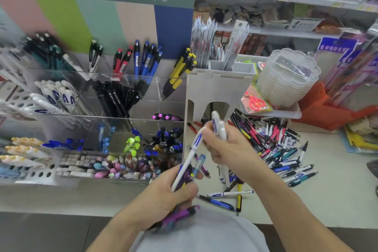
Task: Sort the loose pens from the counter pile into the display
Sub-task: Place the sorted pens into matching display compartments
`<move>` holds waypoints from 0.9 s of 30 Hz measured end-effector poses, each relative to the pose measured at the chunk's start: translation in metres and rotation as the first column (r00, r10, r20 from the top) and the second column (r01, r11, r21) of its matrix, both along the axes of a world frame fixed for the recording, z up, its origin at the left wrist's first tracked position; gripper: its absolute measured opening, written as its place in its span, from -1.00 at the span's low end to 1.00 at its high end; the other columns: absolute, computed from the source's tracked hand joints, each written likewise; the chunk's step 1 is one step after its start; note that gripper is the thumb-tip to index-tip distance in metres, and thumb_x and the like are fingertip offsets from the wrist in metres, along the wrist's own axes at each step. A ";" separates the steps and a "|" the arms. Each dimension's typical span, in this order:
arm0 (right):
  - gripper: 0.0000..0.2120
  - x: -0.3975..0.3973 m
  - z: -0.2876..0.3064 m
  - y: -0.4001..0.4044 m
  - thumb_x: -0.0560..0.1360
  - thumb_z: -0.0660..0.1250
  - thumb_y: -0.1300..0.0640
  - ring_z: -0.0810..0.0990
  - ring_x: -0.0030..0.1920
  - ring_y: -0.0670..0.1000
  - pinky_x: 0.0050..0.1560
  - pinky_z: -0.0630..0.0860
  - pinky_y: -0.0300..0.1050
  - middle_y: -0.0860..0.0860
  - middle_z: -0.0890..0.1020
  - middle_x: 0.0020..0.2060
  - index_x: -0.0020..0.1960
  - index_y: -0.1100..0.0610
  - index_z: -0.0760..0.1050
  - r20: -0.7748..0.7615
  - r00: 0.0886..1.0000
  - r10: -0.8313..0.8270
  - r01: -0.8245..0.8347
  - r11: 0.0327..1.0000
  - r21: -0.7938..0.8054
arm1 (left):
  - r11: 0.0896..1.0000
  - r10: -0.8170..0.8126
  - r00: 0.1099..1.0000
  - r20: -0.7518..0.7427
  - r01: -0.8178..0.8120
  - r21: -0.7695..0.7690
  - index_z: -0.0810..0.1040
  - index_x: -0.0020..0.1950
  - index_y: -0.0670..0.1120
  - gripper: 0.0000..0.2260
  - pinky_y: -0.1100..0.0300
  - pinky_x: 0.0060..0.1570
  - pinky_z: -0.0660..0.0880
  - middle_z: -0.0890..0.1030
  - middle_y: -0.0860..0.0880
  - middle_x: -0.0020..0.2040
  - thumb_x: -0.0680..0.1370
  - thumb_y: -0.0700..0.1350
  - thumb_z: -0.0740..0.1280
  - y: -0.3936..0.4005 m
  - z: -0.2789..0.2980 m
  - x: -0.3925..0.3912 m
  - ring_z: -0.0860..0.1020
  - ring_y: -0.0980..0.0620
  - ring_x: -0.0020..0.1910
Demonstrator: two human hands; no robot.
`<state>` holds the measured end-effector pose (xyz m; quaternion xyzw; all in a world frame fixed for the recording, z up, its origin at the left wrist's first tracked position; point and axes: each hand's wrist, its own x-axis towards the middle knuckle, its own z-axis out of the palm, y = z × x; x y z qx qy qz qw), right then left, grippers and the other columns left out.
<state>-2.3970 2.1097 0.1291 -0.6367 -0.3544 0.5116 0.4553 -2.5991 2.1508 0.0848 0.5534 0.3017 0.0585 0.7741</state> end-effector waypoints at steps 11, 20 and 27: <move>-0.81 0.025 0.005 -0.021 0.62 0.17 0.18 0.69 0.05 0.34 0.07 0.65 0.20 0.27 0.69 -0.07 0.14 0.28 0.44 -0.446 0.864 -0.232 0.308 0.946 0.105 | 0.919 -0.375 0.914 -0.156 0.389 0.063 0.61 0.11 0.07 -0.72 0.22 0.03 0.56 0.62 0.05 -0.15 0.45 -0.05 0.56 -0.006 0.005 -0.008 0.59 0.13 -0.15; -0.78 -0.016 -0.028 -0.035 0.62 0.22 0.18 0.50 -0.31 0.04 -0.18 0.62 -0.03 0.10 0.45 -0.29 0.20 0.26 0.47 -0.486 0.805 -0.341 0.386 0.923 -0.008 | 0.919 0.388 0.921 -0.005 -0.387 0.070 0.51 0.09 -0.18 -0.83 0.12 -0.47 0.32 0.39 -0.10 -0.42 0.63 -0.08 0.28 -0.001 -0.001 -0.001 0.33 -0.02 -0.51; -0.75 -0.058 -0.052 -0.064 0.61 0.29 0.01 0.60 -0.26 0.07 0.01 0.59 0.10 0.09 0.56 -0.32 -0.10 0.18 0.55 -0.417 0.891 -0.178 0.128 0.981 -0.145 | 0.771 0.631 0.755 0.180 -0.636 -0.037 0.53 0.15 -0.06 -0.49 0.16 -0.45 0.45 0.46 -0.06 -0.32 0.31 0.06 0.61 0.005 0.001 0.006 0.40 0.00 -0.47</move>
